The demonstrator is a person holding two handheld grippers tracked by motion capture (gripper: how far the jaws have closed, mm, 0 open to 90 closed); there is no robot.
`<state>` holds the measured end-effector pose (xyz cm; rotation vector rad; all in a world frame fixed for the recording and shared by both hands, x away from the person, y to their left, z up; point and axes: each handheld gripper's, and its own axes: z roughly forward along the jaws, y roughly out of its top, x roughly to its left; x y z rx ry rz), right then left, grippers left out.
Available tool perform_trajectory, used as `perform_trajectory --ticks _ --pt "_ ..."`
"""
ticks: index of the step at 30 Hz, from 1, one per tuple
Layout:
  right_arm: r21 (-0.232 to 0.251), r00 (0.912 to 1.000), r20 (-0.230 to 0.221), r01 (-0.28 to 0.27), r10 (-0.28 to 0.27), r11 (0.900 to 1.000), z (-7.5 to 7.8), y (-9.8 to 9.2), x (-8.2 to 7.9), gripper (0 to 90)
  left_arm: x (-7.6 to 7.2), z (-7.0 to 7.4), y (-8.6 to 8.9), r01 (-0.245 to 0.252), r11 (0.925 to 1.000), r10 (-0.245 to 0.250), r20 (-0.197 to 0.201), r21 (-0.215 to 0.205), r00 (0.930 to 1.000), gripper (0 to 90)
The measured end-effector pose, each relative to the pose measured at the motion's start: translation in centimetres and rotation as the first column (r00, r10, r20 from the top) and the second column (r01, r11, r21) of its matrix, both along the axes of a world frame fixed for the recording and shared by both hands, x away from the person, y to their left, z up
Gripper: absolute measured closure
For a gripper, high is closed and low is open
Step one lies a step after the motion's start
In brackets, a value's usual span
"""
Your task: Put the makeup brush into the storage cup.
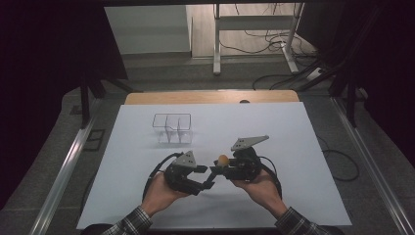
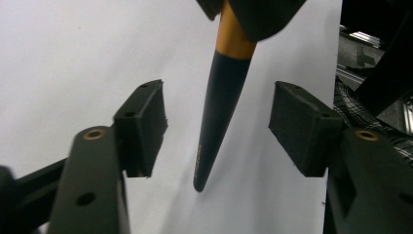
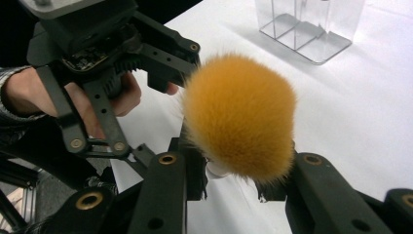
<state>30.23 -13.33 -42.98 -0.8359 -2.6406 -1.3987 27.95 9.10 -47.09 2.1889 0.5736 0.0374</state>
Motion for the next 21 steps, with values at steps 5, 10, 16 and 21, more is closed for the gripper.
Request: perform_trajectory --ticks 5,10,16,21 --pt "-0.008 0.9998 0.012 -0.017 0.017 1.0 0.03 0.38 -0.26 69.1 0.03 0.02 -0.38 0.007 1.0 -0.007 0.004 0.005 1.0 48.0" --pt "-0.004 0.9996 0.008 -0.026 0.026 1.0 -0.02 0.5 -0.3 69.2 -0.01 0.0 -0.65 0.012 0.9999 -0.012 0.008 0.012 0.9999 57.6" --pt "-0.008 0.9997 -0.002 -0.022 0.022 1.0 -0.12 0.51 -0.27 69.0 -0.09 -0.04 -0.79 0.044 0.9982 -0.045 0.024 0.042 0.9987 71.7" --pt "-0.002 0.9994 -0.029 -0.022 0.022 1.0 -0.46 0.39 0.04 67.6 -0.16 0.08 -1.01 0.066 0.9935 -0.07 0.038 0.092 0.9968 74.1"
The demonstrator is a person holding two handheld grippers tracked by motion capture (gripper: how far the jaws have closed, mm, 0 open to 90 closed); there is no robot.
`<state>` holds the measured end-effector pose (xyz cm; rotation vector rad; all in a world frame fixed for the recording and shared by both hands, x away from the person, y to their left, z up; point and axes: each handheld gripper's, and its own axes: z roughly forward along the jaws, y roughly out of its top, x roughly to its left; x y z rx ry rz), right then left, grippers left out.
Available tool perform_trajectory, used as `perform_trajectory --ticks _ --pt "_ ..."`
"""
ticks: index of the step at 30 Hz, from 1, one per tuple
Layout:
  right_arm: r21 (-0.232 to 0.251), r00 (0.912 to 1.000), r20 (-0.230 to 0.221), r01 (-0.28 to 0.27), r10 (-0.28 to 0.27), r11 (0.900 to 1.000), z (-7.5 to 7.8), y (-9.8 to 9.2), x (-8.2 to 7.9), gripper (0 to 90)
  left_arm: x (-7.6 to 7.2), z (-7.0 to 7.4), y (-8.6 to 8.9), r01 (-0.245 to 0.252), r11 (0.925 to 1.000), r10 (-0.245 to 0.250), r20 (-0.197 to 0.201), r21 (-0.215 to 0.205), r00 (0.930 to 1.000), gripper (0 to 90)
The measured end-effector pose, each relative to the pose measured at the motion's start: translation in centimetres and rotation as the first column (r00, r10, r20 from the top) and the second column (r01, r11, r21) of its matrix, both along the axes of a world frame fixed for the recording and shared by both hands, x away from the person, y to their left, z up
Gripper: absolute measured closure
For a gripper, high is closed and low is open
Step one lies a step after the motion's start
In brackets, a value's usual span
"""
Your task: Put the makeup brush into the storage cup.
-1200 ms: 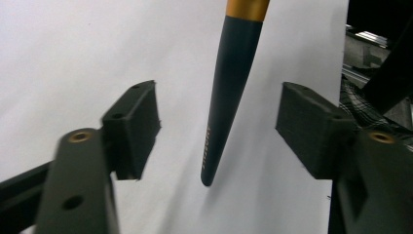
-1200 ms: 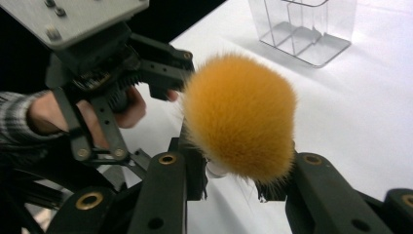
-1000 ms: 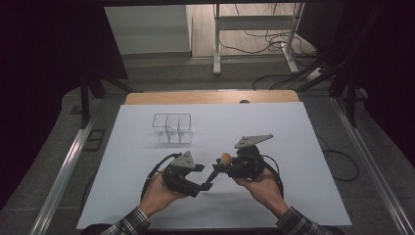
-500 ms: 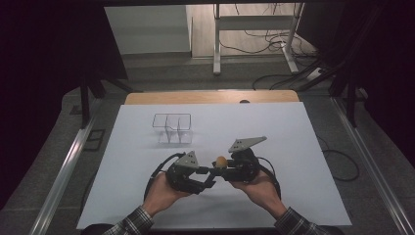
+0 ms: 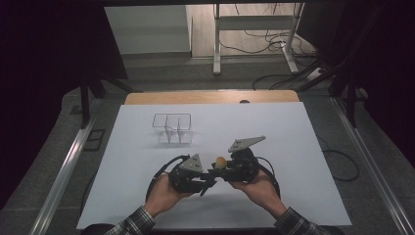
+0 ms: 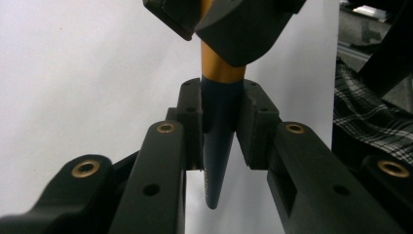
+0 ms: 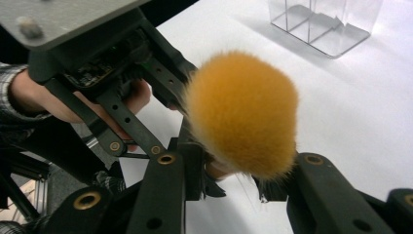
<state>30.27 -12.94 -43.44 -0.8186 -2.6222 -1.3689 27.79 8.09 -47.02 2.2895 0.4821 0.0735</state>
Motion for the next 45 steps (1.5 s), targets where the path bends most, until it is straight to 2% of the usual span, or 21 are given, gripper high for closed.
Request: perform_trajectory --ticks 1,10,12,14,16,17,25,31,45 --pt "-0.002 1.0 0.0 0.002 -0.002 1.0 0.0 0.0 0.0 66.3 0.0 0.0 0.0 -0.005 1.0 0.005 0.003 0.001 1.0 74.1" --pt "-0.037 0.9985 0.053 0.012 -0.01 0.999 0.0 -0.1 0.1 36.2 0.1 0.2 0.3 -0.033 0.9994 0.033 -0.014 -0.008 0.9994 74.2" --pt "-0.039 0.9981 0.062 0.006 -0.003 0.999 0.0 0.0 0.1 31.6 0.1 0.1 0.3 -0.051 0.9984 0.051 -0.022 -0.025 0.9985 74.2" --pt "-0.048 0.9973 0.073 0.002 0.002 0.999 -0.1 0.1 0.0 26.7 0.2 0.2 0.4 -0.046 0.9989 0.046 -0.016 -0.005 0.9988 74.2" --pt "-0.05 0.9968 0.079 -0.006 0.01 0.999 -0.2 0.1 0.0 23.7 0.1 0.1 0.3 -0.07 0.9971 0.069 -0.028 -0.03 0.9972 74.2" --pt "-0.051 0.9967 0.08 -0.007 0.011 0.999 -0.2 0.1 0.0 22.3 0.1 0.1 0.4 -0.069 0.9972 0.068 -0.025 -0.027 0.9974 74.2" --pt "-0.054 0.9972 0.074 -0.007 0.011 0.999 -0.4 -0.3 0.2 15.8 0.3 0.3 0.9 -0.088 0.9958 0.087 -0.034 -0.025 0.9956 74.2" --pt "-0.062 0.9971 0.075 0.004 0.0 0.998 -0.7 -0.8 0.4 14.2 0.5 0.4 1.3 -0.103 0.9943 0.102 -0.04 -0.025 0.9939 74.2" --pt "-0.107 0.993 0.114 0.043 -0.031 0.993 -1.2 -2.1 0.6 11.3 0.7 0.6 2.2 -0.135 0.9903 0.133 -0.045 -0.033 0.99 74.2"
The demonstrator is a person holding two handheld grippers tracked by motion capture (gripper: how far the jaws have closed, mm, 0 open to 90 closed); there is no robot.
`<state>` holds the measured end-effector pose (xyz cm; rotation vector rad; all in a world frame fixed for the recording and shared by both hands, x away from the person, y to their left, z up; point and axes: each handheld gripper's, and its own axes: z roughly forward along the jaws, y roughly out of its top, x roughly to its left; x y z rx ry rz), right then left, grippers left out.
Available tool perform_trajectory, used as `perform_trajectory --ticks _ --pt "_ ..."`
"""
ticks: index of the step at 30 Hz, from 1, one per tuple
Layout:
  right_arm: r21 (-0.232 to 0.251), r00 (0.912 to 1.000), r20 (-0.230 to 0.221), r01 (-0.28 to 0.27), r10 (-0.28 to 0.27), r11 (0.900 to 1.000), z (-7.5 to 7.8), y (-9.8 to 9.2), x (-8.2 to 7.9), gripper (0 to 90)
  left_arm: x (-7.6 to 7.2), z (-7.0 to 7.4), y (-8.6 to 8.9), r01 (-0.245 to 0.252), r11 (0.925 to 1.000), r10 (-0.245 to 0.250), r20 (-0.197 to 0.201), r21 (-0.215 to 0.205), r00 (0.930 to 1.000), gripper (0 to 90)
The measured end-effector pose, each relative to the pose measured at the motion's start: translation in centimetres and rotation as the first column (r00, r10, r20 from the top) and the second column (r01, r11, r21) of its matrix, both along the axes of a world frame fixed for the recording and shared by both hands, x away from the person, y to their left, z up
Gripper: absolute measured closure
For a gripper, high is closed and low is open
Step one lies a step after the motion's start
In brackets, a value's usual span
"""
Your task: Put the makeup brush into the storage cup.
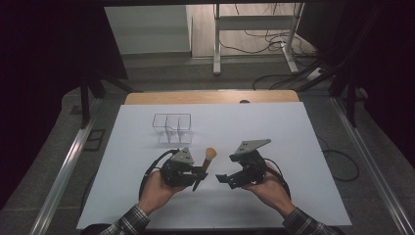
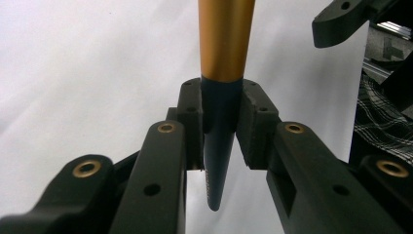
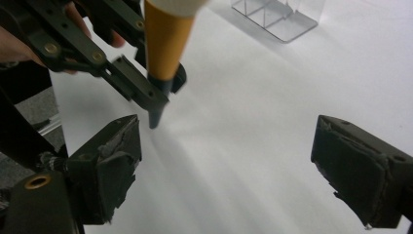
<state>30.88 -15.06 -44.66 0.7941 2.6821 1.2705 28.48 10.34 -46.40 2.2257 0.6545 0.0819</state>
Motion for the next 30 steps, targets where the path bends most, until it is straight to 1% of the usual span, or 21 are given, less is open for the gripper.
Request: perform_trajectory --ticks 4,9,14,20,30 --pt "-0.01 1.0 0.006 0.004 -0.004 1.0 -0.1 -0.3 0.0 9.9 0.0 0.1 0.3 -0.01 0.9999 0.01 0.008 0.002 0.9999 74.2" --pt "-0.045 0.9996 0.028 0.003 -0.001 0.999 -0.4 -0.5 0.0 7.3 0.1 0.2 0.6 -0.02 0.9998 0.02 0.008 0.003 0.9998 74.2" --pt "-0.071 0.9994 0.034 0.008 -0.005 0.997 -0.5 -0.9 -0.1 5.4 0.2 0.2 0.9 -0.032 0.9995 0.032 0.008 0.001 0.9994 74.2" --pt "-0.085 0.9997 0.024 0.008 -0.006 0.996 -0.5 -1.5 -0.1 2.9 0.3 0.3 1.2 -0.039 0.9992 0.039 0.004 0.001 0.9992 74.2" --pt "-0.105 0.9993 0.008 0.036 -0.035 0.994 -1.1 -3.0 -0.5 1.0 0.5 0.4 1.8 -0.058 0.9983 0.058 -0.002 -0.005 0.9983 74.2"
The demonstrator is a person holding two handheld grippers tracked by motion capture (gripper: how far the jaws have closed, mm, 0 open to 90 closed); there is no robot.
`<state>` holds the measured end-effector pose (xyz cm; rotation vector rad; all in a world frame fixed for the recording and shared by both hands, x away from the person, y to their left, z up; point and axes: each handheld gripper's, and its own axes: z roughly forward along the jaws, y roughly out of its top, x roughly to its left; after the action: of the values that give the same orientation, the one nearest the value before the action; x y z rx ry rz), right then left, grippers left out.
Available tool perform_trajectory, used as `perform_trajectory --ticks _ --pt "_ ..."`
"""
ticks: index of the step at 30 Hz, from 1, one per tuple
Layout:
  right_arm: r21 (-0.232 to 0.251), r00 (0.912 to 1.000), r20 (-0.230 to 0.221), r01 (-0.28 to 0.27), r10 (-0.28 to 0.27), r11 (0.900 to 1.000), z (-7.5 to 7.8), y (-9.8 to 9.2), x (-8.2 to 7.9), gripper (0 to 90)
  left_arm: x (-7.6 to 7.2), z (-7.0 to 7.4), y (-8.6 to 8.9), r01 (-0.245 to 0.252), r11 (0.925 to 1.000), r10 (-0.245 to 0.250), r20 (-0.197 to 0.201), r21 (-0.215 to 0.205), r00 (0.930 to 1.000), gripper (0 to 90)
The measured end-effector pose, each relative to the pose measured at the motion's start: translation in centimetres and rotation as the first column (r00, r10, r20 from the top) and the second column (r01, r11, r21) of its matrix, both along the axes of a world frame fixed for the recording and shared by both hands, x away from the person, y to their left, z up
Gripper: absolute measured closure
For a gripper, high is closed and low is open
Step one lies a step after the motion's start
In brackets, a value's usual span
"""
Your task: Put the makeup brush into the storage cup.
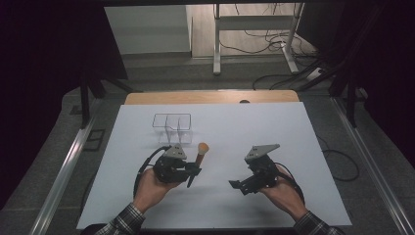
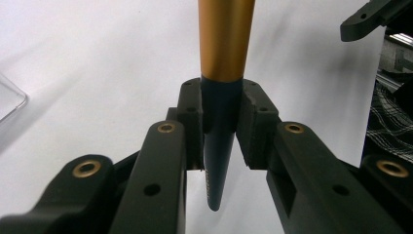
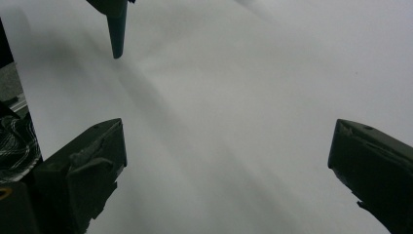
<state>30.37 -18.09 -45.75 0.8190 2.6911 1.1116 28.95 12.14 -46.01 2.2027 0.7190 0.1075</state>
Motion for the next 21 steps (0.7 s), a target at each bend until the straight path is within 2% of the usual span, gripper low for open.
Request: perform_trajectory --ticks 14,21 --pt "-0.031 0.9994 0.033 0.015 -0.014 0.999 -0.4 -1.4 -1.2 0.0 0.2 0.3 1.2 -0.018 0.9998 0.018 0.003 -0.002 0.9998 74.2" --pt "-0.027 0.9995 0.021 0.025 -0.025 0.999 -0.5 -2.1 -1.7 0.0 0.4 0.5 2.0 -0.033 0.9994 0.033 -0.006 -0.012 0.9994 74.2"
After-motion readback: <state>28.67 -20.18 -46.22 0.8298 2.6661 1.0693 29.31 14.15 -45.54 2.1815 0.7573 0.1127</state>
